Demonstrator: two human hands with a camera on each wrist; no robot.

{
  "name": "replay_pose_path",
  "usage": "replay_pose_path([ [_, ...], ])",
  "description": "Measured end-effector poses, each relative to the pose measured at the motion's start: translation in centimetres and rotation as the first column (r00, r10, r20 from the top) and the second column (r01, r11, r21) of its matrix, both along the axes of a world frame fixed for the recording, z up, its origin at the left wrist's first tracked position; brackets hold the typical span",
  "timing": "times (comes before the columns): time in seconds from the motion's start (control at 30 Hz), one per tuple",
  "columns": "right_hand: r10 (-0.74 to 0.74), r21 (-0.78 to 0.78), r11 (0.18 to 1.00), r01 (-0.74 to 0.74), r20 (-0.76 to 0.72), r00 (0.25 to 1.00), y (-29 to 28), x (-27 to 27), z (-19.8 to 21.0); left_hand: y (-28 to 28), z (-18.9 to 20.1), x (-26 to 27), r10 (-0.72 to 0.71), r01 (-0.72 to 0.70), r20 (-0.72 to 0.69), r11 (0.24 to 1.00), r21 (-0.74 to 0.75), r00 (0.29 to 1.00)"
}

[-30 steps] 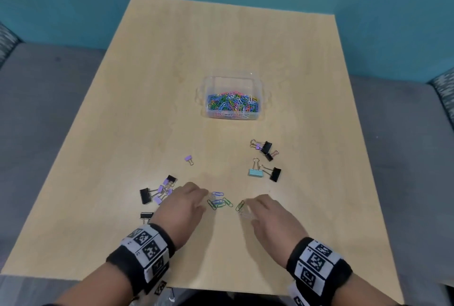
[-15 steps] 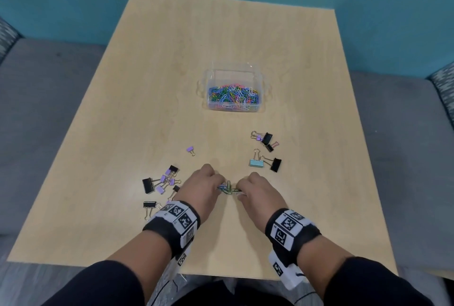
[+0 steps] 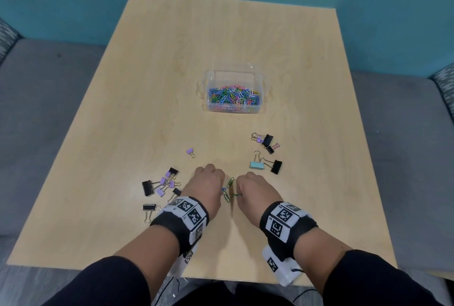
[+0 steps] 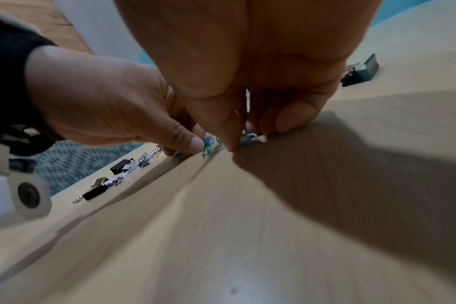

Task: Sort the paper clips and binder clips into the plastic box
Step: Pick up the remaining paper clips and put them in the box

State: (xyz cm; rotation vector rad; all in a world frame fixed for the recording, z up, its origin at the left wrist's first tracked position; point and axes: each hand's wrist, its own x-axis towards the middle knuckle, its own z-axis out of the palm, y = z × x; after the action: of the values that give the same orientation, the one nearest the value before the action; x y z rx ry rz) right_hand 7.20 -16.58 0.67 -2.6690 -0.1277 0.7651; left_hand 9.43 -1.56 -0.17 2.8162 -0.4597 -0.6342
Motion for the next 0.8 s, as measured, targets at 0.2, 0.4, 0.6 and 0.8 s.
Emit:
replay_pose_path([
  [0.2,0.088,-0.025,0.996,-0.087,0.044,0.995,0.1,-0.4,0.5,0.0,0.3,-0.8,-0.006,0.006,0.007,1.0,0.0,1.0],
  [0.4,0.12,-0.041,0.992,-0.118,0.055,0.991,0.1,-0.4,0.6,0.1,0.6,-1.2,0.03,-0.03,-0.015,0.998,-0.049,0.999],
  [0.6,0.079,0.078,0.994,-0.078,-0.008,0.997,-0.8,0.3,1.4,0.8,1.5,-0.2,0.282,-0.327,-0.193,0.908,-0.262,0.94],
  [0.8,-0.156,0.299,0.941,0.161,-0.039,0.987,-2.6,6.1,4.5,1.1,4.0,6.2,0.355,-0.382,-0.145,0.82,-0.427,0.924],
])
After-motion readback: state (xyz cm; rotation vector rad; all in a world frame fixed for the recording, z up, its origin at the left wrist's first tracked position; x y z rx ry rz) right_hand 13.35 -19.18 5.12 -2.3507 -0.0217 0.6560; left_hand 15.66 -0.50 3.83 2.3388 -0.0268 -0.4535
